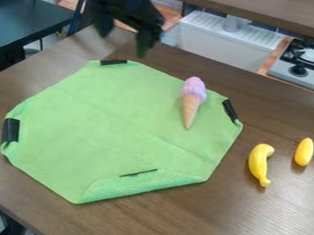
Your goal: Fold the cloth from bottom left to top right
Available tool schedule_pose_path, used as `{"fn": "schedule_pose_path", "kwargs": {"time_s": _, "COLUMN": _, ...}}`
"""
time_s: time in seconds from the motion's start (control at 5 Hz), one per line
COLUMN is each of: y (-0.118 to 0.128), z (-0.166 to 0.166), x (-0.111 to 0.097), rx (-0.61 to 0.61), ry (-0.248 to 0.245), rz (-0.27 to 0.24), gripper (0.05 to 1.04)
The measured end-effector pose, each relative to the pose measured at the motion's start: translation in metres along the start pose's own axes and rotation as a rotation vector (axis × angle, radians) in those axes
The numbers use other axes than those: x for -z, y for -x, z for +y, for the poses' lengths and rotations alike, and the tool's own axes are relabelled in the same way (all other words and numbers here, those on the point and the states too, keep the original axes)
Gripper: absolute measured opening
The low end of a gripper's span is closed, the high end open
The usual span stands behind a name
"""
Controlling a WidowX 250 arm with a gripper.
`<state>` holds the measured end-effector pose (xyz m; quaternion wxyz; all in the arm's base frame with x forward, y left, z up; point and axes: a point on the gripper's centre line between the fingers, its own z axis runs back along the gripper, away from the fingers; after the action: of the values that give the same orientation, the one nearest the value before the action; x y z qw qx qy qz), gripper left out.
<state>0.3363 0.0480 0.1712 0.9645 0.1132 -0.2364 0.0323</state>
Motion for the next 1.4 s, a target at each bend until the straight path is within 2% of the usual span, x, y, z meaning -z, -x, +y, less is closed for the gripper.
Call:
{"fn": "schedule_pose_path", "kwargs": {"time_s": 0.2, "y": 0.021, "z": 0.024, "x": 0.008, "rx": -0.216, "ry": 0.005, "rz": 0.046, "gripper": 0.999}}
{"fn": "schedule_pose_path", "kwargs": {"time_s": 0.4, "y": 0.047, "z": 0.041, "x": 0.015, "rx": -0.370, "ry": 0.004, "rz": 0.064, "gripper": 0.999}}
{"fn": "schedule_pose_path", "kwargs": {"time_s": 1.0, "y": 0.114, "z": 0.042, "x": 0.045, "rx": -0.563, "ry": 0.027, "rz": 0.154, "gripper": 0.999}}
{"fn": "schedule_pose_path", "kwargs": {"time_s": 1.4, "y": 0.130, "z": 0.060, "x": 0.050, "rx": -0.654, "ry": 0.034, "rz": 0.164, "gripper": 0.999}}
